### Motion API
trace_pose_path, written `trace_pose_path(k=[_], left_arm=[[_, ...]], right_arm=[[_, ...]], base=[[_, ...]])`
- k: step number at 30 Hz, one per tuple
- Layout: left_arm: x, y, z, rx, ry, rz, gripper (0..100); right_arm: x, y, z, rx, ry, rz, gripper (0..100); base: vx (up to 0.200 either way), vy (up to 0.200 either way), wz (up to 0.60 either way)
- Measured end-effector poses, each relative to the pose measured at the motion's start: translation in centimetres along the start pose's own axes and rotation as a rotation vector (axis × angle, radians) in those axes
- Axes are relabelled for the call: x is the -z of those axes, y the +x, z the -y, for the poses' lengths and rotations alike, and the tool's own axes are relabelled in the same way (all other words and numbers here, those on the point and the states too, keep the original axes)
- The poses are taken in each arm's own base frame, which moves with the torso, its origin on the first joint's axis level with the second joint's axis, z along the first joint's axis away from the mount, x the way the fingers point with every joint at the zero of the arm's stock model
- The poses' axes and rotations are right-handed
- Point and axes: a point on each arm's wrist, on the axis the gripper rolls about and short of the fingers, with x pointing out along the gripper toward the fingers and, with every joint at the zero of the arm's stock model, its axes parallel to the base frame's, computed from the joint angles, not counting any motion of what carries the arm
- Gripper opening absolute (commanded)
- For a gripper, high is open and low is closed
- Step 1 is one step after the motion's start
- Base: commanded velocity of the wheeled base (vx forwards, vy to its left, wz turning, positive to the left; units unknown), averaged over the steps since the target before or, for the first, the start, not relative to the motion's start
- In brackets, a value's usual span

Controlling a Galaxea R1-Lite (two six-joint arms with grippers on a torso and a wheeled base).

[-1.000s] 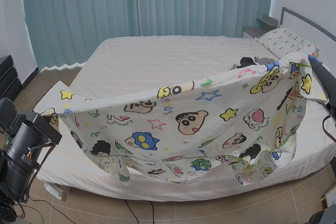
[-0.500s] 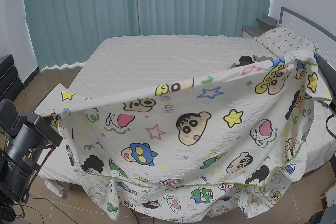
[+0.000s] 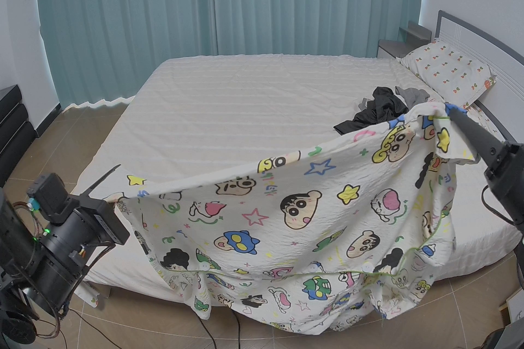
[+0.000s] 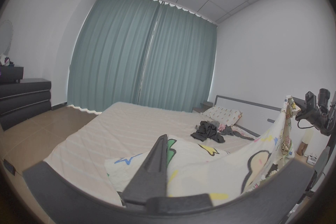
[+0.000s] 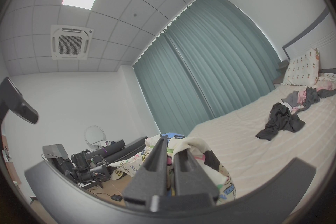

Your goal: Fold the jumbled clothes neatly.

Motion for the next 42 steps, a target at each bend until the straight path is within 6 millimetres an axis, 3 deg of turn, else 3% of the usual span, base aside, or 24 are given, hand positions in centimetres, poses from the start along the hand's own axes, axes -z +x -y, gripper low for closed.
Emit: trace_pose_path(k=[5,14,22,28,33,42], left_arm=[[1.2,1.8,0.1,-0.036,-0.071,-0.051,0],[1.4,5.0,0.4,-0.079,-0.098,-0.046,0],[1.8,8.7,0.0,-0.098,-0.094,-0.048,0],[2.8,12.8,-1.0,-0.143,-0.089,-0.051,0],[4.1,16.7,-1.9,-0.171,-0.077,-0.053,0],[8.3,22.9,-3.7,-0.219,-0.004,-0.108,0]], right_arm=[[1.1,1.3,1.3,0.055,-0.002,-0.029,0],[1.8,3.2,3.7,0.144,-0.015,-0.046,0],[1.6,6.8,5.7,0.172,-0.033,-0.036,0],[2.3,10.2,7.7,0.199,-0.047,-0.042,0],[4.0,12.5,10.2,0.240,-0.052,-0.072,0],[7.2,16.1,14.2,0.291,-0.056,-0.115,0]], base=[[0.160,0.000,0.00],[0.200,0.000,0.00],[0.200,0.000,0.00],[0.200,0.000,0.00],[0.200,0.000,0.00],[0.156,0.000,0.00]])
